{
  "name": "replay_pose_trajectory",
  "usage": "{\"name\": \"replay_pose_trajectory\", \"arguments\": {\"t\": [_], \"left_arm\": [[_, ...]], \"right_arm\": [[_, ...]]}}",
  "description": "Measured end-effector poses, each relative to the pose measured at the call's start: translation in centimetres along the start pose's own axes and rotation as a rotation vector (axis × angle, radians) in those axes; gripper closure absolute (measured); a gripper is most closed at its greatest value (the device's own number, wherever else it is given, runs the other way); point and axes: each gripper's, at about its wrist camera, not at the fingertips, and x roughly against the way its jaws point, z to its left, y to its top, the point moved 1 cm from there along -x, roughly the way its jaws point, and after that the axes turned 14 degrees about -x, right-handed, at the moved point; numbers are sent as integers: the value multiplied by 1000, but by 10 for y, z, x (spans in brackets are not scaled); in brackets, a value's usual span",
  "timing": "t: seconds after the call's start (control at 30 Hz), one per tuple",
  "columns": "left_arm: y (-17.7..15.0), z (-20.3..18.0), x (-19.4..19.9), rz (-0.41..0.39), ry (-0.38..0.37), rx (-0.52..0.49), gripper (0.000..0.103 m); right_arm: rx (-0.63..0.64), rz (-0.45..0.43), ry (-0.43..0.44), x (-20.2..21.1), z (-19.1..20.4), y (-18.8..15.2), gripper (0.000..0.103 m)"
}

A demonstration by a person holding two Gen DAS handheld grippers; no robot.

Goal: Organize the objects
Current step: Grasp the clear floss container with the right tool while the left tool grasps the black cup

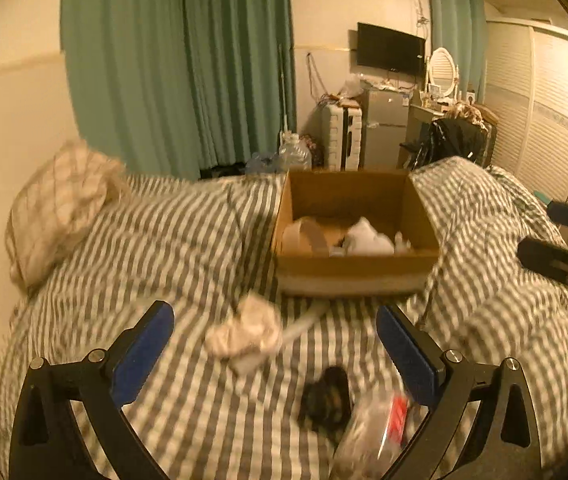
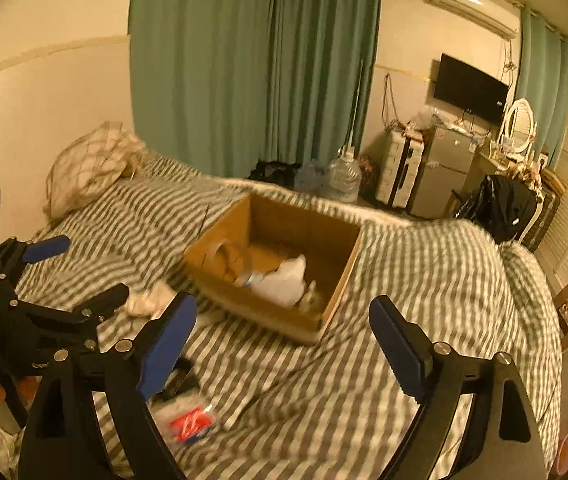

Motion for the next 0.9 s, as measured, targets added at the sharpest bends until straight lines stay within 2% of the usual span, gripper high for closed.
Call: {"name": "replay_pose_trajectory", "arguments": {"t": [0.17,0.33,0.53,0.77,0.9], "left_arm": [[-53,-1,-10,50,18,64,0],[-90,-7,-20,121,52,50,0],[-100,13,-20,119,103,114,0],[-105,24,-26,139,69,165,0],[-106,26,-28,149,66,184,0]], "right_arm": [[14,136,28,-32,15,-55,15],[42,314,-23,-78,32,-102,15],[47,388,-61,-103,45,-119,15],[61,481,-66,-131,63,-135,15],[36,572,-43,-146,63,-147,15]]}}
